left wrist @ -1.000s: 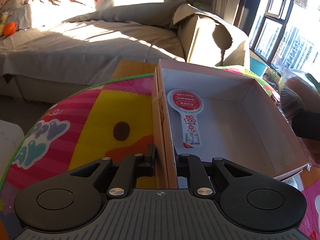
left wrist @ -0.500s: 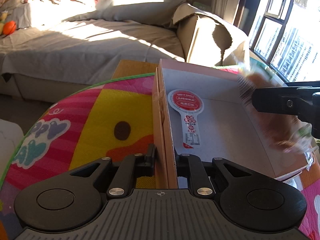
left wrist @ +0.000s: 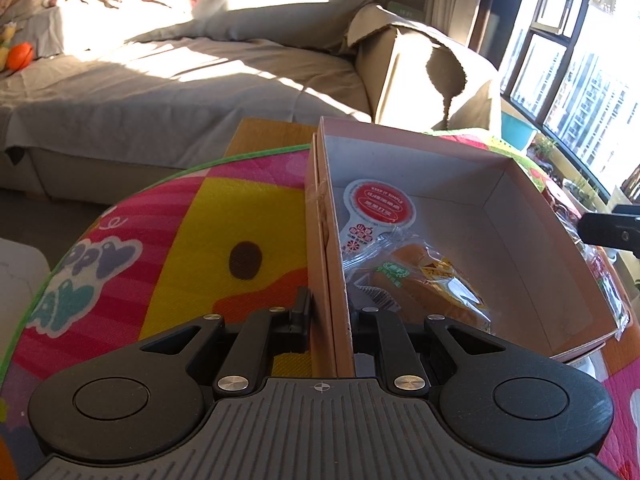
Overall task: Organize objects
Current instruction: 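Lower the yellow-wrapped cake into the pink box and release it, then grasp the brown-wrapped biscuit from the mat with the right tool, then place the brown-wrapped biscuit into the pink box and open the right tool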
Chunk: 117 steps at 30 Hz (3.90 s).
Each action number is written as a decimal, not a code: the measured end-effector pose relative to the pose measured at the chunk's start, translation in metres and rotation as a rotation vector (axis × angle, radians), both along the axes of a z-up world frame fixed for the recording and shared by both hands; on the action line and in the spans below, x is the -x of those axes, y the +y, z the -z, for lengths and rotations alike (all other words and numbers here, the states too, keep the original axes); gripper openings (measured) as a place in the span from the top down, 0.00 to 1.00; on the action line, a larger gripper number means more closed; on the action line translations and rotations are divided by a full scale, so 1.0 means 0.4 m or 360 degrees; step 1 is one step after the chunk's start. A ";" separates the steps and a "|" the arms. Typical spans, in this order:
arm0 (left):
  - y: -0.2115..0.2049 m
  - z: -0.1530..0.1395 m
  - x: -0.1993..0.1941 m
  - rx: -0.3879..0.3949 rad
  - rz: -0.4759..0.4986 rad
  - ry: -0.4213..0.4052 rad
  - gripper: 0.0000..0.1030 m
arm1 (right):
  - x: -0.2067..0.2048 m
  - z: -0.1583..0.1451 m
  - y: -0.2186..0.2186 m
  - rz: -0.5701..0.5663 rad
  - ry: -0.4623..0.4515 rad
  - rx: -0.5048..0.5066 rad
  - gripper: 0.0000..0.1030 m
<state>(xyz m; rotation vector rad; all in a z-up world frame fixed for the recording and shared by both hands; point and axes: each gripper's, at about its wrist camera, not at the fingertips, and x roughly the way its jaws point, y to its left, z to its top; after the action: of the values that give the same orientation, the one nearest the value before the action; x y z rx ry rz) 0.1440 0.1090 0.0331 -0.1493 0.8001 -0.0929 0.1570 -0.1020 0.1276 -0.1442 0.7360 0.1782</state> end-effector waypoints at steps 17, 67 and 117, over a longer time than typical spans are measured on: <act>-0.007 -0.004 0.000 -0.0043 0.0001 0.0019 0.86 | -0.043 0.163 -0.187 0.0185 0.0257 -0.0191 0.62; -0.006 -0.009 0.005 -0.0041 0.0011 0.0011 0.86 | 0.334 0.188 -0.128 0.0020 0.0243 0.0129 0.25; -0.007 -0.015 0.030 -0.0054 0.0030 -0.0069 0.86 | 0.096 -0.097 0.125 -0.0301 -0.0125 -0.0116 0.64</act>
<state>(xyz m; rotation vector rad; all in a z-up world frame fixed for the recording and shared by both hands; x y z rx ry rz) 0.1319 0.1062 0.0392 -0.1075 0.7598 -0.1003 0.1184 -0.0520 0.1664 -0.1507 0.6362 0.3769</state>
